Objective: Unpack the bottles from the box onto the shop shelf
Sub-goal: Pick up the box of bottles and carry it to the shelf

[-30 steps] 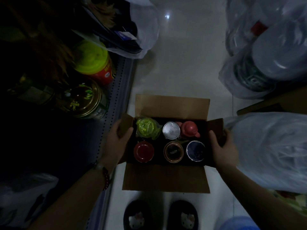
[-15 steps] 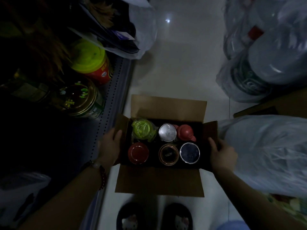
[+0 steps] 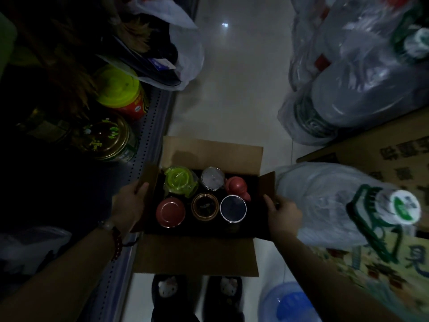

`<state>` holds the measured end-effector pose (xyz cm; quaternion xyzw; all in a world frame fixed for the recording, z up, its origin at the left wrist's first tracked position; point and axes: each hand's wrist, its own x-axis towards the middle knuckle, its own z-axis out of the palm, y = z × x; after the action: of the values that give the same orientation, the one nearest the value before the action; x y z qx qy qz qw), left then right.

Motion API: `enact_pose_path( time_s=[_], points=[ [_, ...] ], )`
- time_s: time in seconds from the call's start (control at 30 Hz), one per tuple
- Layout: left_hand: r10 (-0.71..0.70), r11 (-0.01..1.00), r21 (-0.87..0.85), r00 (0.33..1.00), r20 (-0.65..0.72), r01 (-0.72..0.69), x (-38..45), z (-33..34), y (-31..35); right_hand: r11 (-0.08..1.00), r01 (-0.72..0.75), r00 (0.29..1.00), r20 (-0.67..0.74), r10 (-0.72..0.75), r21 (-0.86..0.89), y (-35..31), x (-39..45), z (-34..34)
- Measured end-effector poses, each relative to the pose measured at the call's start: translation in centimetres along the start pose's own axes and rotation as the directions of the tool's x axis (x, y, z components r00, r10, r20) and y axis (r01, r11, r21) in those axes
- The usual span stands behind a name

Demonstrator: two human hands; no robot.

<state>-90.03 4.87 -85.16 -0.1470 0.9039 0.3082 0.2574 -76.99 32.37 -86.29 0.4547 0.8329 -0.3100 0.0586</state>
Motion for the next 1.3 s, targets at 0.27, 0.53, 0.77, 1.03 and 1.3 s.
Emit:
enact_pose_path(
  time_s=[0.27, 0.53, 0.77, 1.03, 1.3],
  points=[
    [-0.075, 0.995, -0.065, 0.996, -0.057, 0.072, -5.9, -6.5, 3.9, 0.999, 0.043, 0.999, -0.005, -0.043, 0.025, -4.3, -2.8, -6.8],
    [-0.067, 0.989, -0.144, 0.988, -0.141, 0.047, -15.1, -15.0, 10.9, 0.988, 0.153, 0.987, -0.049, -0.152, 0.007, -9.7, -8.0, -18.4],
    [-0.037, 0.997, -0.075, 0.983, -0.179, 0.023, -22.9, -20.6, 14.9, 0.978, 0.208, 0.974, -0.092, -0.206, 0.003, -12.0, -13.3, -27.5],
    [0.1, 0.994, -0.025, 0.981, -0.164, -0.105, -32.3, -23.9, 14.7, 0.982, 0.186, 0.964, -0.2, -0.178, 0.024, -10.8, -21.9, -35.0],
    [0.245, 0.968, 0.084, 0.966, -0.087, -0.238, -41.2, -25.5, 13.6, 0.995, 0.077, 0.958, -0.282, -0.058, 0.057, -5.4, -33.2, -40.3]
  ],
)
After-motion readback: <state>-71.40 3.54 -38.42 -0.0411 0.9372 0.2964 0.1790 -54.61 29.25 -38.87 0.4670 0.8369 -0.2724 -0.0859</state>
